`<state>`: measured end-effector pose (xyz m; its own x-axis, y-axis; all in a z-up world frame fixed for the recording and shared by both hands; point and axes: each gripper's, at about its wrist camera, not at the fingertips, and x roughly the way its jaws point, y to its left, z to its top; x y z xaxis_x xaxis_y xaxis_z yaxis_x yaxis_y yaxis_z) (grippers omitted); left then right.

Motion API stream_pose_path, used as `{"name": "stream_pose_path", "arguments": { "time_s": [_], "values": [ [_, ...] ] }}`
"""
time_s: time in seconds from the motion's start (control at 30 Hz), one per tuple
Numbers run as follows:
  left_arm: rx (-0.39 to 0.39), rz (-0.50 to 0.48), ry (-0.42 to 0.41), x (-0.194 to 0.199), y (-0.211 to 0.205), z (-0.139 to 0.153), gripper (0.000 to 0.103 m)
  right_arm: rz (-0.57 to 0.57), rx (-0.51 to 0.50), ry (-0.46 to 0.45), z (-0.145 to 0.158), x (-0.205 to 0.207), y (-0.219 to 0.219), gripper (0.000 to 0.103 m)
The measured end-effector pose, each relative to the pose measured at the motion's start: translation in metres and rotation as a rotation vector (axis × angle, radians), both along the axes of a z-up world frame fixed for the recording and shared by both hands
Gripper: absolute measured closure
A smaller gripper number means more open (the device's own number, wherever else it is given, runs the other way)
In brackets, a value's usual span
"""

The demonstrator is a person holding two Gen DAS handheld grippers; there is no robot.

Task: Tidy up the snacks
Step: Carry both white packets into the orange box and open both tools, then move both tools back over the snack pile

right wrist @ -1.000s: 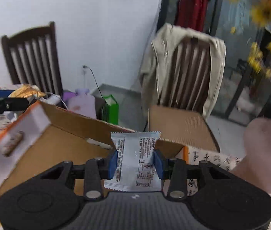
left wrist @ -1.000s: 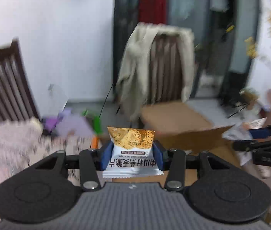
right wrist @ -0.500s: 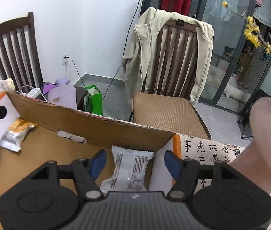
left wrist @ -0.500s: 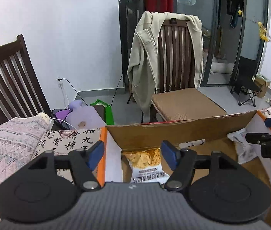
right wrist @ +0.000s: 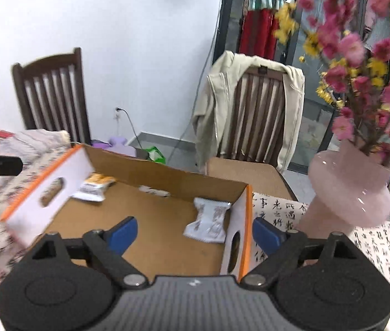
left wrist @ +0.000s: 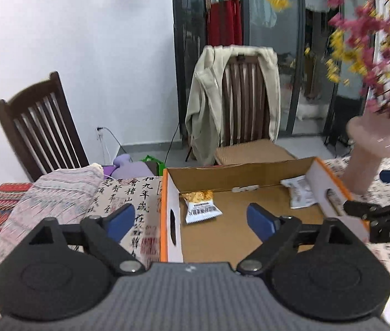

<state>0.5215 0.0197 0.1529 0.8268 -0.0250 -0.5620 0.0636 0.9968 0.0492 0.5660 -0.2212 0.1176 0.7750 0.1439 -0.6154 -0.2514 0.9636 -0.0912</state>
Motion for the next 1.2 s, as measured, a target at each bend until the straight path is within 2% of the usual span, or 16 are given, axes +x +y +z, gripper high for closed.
{"name": "stream_pose_path", "arguments": {
  "time_s": [0.07,0.13,0.33,0.53,0.77,0.83,1.0,1.2],
  "values": [
    [-0.029,0.006,-0.045,-0.036,0.002,0.009,0.003,0.009,0.002,-0.026,0.009,-0.028,0.0,0.008],
    [-0.057,0.008,-0.082,-0.073,0.005,0.013,0.002,0.013,0.014,-0.047,0.016,-0.057,-0.003,0.005],
    [-0.036,0.017,-0.17,-0.175,0.006,0.008,0.0,0.068,0.12,-0.081,0.018,-0.149,-0.016,0.001],
    [-0.018,0.024,-0.234,-0.277,0.005,-0.028,0.0,0.108,0.177,-0.117,0.001,-0.244,-0.02,0.0],
    [-0.081,0.054,-0.175,-0.364,0.009,-0.081,0.0,0.122,0.235,-0.148,-0.035,-0.344,-0.027,0.0],
    [-0.09,0.061,-0.169,-0.384,0.01,-0.093,0.0,0.115,0.265,-0.156,-0.047,-0.368,-0.034,0.0],
    [-0.046,0.07,-0.163,-0.415,0.008,-0.114,0.0,0.1,0.348,-0.09,-0.08,-0.411,-0.046,0.0],
    [-0.049,0.062,-0.128,-0.417,0.005,-0.123,0.0,0.07,0.274,-0.08,-0.104,-0.446,-0.047,0.0]
  ]
}}
